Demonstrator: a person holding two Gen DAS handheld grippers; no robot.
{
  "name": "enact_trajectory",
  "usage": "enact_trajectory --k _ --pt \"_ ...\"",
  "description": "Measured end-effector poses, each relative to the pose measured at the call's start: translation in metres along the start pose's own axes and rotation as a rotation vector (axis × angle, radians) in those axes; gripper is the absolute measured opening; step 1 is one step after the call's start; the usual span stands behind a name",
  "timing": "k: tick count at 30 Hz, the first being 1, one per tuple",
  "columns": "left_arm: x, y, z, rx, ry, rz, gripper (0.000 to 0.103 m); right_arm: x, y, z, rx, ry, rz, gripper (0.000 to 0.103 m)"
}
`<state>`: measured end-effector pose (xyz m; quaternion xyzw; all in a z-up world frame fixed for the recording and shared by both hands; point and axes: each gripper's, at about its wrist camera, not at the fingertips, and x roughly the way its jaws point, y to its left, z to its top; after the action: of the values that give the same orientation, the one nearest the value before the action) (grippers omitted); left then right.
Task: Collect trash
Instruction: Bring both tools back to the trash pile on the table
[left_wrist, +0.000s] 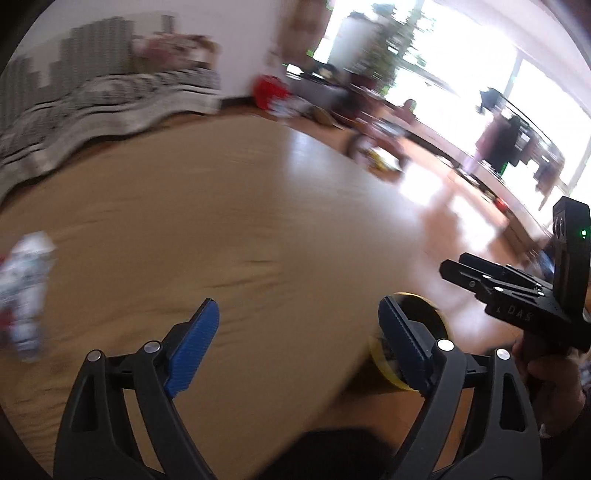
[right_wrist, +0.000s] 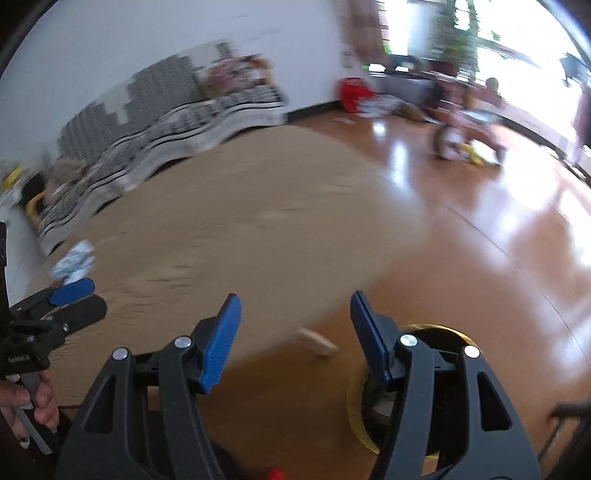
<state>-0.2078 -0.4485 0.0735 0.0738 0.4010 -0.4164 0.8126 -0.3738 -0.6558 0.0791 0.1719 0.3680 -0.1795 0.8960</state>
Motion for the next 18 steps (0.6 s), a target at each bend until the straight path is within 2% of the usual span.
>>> enact_trajectory --k 8,11,13,18 --pt "-0.105 0.19 -0.042 -0.143 -0.037 0.317 0.087 0.053 0.196 0.026 -0.196 0.056 0.232 0.06" --pt "-0.126 0.242 -0.053 -0.182 -0.025 0.384 0.087 0.068 0.255 0.024 -0.254 0.086 0.297 0.06" --pt "-0.131 0.262 -0.054 -0.19 -0.014 0.404 0.087 0.076 0.285 0.019 -0.288 0.105 0.326 0.06" --pt "-0.11 0.29 -0.055 -0.186 0.008 0.361 0.088 0.101 0.348 0.01 -0.367 0.156 0.369 0.06"
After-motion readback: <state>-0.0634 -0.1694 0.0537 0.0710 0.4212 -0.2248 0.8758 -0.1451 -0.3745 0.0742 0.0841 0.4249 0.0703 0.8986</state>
